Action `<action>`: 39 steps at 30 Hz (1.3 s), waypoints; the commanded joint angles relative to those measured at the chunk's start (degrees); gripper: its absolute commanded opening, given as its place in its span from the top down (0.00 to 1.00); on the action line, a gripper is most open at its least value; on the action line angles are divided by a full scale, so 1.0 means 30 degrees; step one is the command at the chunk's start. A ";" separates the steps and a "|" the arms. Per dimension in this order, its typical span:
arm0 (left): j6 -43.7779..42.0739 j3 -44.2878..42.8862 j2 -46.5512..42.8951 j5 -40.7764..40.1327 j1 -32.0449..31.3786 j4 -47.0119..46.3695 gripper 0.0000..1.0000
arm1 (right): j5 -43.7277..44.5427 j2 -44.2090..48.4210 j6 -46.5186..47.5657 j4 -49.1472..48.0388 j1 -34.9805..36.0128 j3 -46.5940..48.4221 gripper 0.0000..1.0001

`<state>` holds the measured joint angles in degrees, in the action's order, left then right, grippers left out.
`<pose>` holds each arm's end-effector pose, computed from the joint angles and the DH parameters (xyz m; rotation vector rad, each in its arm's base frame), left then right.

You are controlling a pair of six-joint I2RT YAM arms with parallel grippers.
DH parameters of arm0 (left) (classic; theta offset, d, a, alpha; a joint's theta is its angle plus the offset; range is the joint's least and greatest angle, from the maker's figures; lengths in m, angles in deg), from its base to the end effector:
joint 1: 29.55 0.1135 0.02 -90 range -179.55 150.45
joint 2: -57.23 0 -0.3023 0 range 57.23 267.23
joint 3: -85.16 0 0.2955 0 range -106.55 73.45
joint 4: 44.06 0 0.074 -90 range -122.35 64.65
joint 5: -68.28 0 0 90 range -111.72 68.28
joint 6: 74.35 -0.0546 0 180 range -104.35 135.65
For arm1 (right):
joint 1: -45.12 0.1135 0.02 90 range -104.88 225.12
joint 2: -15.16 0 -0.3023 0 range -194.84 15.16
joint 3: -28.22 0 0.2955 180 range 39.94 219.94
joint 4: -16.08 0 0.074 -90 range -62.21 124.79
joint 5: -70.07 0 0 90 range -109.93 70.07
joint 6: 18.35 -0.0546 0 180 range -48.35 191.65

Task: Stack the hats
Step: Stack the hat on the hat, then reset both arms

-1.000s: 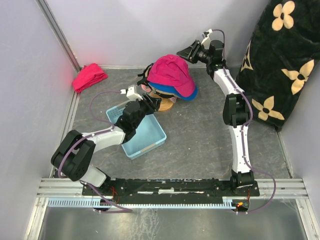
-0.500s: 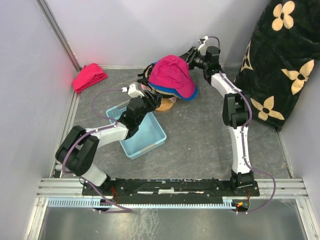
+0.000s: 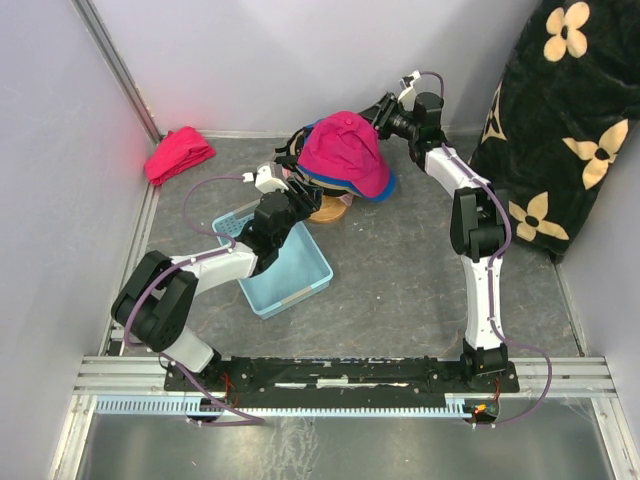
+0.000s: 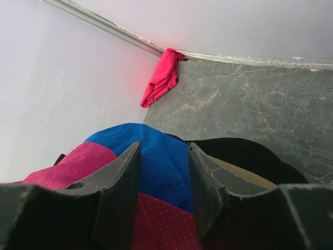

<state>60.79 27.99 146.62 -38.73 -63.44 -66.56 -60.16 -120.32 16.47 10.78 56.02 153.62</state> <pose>0.3336 -0.2049 0.2369 -0.3977 1.7487 -0.7494 0.6235 0.1560 0.2641 0.1136 1.8457 1.4169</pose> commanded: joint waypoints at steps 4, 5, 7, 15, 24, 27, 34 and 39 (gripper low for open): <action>0.0144 -0.0730 -0.0156 -0.0743 -0.0042 -0.0047 0.40 | 0.1169 0.1192 0.0968 0.0212 0.0232 0.0651 0.51; 0.0129 -0.0707 -0.0221 -0.0773 -0.0042 0.0024 0.39 | 0.1424 0.1124 0.1035 0.0313 0.0235 0.0822 0.50; 0.0076 -0.0656 -0.0359 -0.0749 -0.0041 0.0128 0.39 | 0.1848 0.0940 0.1081 0.0521 0.0250 0.1419 0.50; -0.0306 -0.0552 -0.0872 -0.0916 -0.0038 0.0627 0.38 | 0.3241 0.0175 0.1187 0.1123 0.0198 0.2987 0.49; -0.0672 -0.0492 -0.1382 -0.0954 -0.0053 0.1390 0.37 | 0.5054 0.0736 0.2330 0.1186 0.0112 0.2283 0.48; -0.0802 -0.0166 -0.1818 -0.0985 -0.0042 0.1730 0.37 | 0.5658 0.1287 0.2939 0.1566 -0.0060 0.1990 0.48; -0.1295 0.1237 -0.3839 -0.1580 -0.0045 0.3121 0.37 | 0.7789 0.3636 0.5124 0.3477 -0.0550 0.0525 0.47; -0.2029 0.2409 -0.6004 -0.2444 -0.0031 0.4601 0.37 | 1.0468 0.6245 0.7314 0.5534 -0.0596 -0.1125 0.45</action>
<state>58.69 33.04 134.07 -42.45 -63.44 -55.99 -36.62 -111.75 31.08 24.24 54.51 151.92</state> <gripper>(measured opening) 0.631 0.543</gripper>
